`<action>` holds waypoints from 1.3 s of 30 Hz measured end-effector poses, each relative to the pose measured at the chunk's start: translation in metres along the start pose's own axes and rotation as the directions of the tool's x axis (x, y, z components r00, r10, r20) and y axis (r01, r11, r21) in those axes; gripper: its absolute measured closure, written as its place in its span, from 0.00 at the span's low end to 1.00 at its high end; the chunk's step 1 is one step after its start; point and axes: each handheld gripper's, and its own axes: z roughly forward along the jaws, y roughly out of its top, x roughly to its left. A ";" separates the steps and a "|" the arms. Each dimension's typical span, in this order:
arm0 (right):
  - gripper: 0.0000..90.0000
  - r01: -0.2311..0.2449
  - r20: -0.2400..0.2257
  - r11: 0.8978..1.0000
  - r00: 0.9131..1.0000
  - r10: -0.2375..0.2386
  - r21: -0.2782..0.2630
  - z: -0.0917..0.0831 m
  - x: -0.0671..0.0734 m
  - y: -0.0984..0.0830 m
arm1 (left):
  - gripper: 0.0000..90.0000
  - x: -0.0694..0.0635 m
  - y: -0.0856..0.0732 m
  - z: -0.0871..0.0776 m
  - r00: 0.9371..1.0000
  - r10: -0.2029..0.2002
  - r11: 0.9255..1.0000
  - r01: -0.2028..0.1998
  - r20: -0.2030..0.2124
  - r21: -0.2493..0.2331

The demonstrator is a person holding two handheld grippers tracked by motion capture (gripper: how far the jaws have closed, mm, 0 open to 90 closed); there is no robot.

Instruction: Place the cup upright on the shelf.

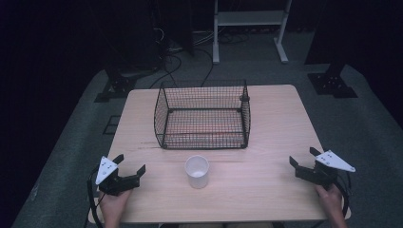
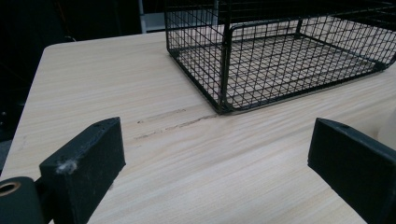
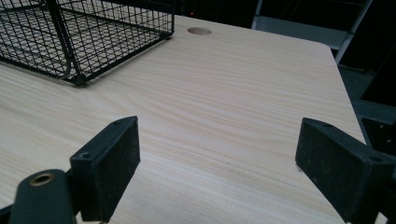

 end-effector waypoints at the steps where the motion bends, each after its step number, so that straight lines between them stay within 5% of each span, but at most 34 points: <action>1: 0.14 0.000 0.000 1.000 1.000 0.000 0.000 0.000 0.000 0.000 | 0.03 0.000 0.000 0.000 1.000 0.003 1.000 -0.003 0.000 0.002; 24: 0.14 0.008 0.004 1.000 1.000 -0.008 0.004 0.000 0.001 0.000 | 0.03 -0.016 0.009 0.004 0.997 0.051 0.999 -0.050 0.052 -0.014; 39: 0.14 0.004 0.004 1.000 1.000 -0.004 0.004 0.001 0.000 0.000 | 0.03 -0.031 0.016 0.009 0.989 0.091 0.996 -0.090 0.113 -0.020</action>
